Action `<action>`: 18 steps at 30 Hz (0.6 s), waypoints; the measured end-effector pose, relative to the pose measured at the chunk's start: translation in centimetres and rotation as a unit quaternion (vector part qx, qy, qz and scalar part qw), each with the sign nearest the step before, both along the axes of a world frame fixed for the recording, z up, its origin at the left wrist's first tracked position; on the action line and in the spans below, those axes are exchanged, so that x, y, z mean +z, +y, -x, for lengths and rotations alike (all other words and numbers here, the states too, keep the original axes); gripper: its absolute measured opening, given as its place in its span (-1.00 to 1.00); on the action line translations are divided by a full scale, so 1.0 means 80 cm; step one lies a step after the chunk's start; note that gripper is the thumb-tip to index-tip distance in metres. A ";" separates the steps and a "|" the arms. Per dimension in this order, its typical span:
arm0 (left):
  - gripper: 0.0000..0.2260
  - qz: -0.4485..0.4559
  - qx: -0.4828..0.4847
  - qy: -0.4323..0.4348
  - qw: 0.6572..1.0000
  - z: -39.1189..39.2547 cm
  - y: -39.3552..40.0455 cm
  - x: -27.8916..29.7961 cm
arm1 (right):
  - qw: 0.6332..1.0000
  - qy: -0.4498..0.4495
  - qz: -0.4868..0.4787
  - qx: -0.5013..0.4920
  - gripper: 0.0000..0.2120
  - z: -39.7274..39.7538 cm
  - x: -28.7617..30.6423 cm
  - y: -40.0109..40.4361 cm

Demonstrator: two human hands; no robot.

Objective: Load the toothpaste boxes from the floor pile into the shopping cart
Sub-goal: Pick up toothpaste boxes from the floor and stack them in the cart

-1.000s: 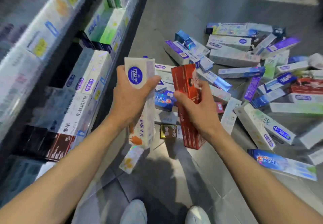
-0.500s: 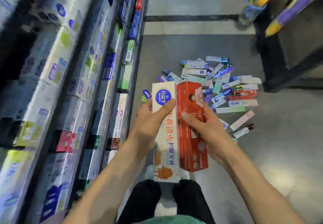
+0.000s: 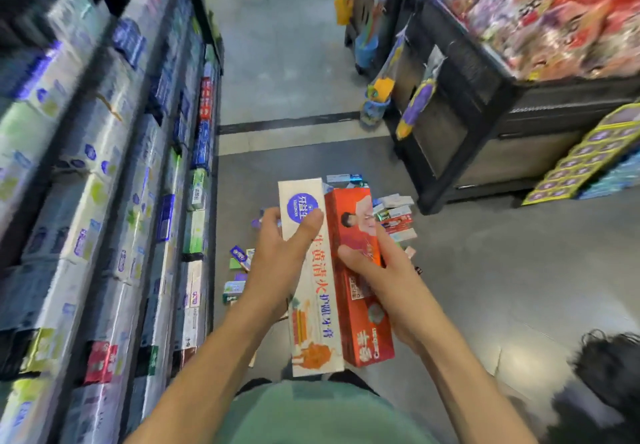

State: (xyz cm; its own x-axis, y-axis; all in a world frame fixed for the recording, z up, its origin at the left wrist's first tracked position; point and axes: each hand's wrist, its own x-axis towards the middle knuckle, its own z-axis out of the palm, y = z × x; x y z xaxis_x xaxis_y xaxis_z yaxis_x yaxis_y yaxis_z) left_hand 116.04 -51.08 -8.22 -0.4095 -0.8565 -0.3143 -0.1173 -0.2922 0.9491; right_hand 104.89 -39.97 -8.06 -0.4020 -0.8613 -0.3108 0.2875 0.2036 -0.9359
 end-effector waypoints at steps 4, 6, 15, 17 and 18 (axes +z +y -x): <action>-0.70 -0.021 -0.085 0.007 0.996 0.004 0.012 0.010 | 0.995 -0.005 0.014 -0.099 -0.67 -0.023 0.010 0.032; -0.68 -0.034 -0.135 -0.001 0.990 0.004 0.023 0.009 | 0.988 0.003 0.007 -0.154 -0.66 -0.042 0.008 0.052; -0.72 -0.027 -0.373 -0.005 0.927 0.018 0.149 -0.010 | 0.900 0.008 -0.036 -0.434 -0.69 -0.135 0.004 0.195; -0.68 -0.031 -0.439 0.001 0.898 0.023 0.192 -0.011 | 0.872 0.003 -0.035 -0.489 -0.68 -0.152 0.008 0.234; -0.65 -0.030 -0.469 0.002 0.882 0.026 0.215 -0.011 | 0.856 0.005 -0.036 -0.515 -0.68 -0.160 0.009 0.253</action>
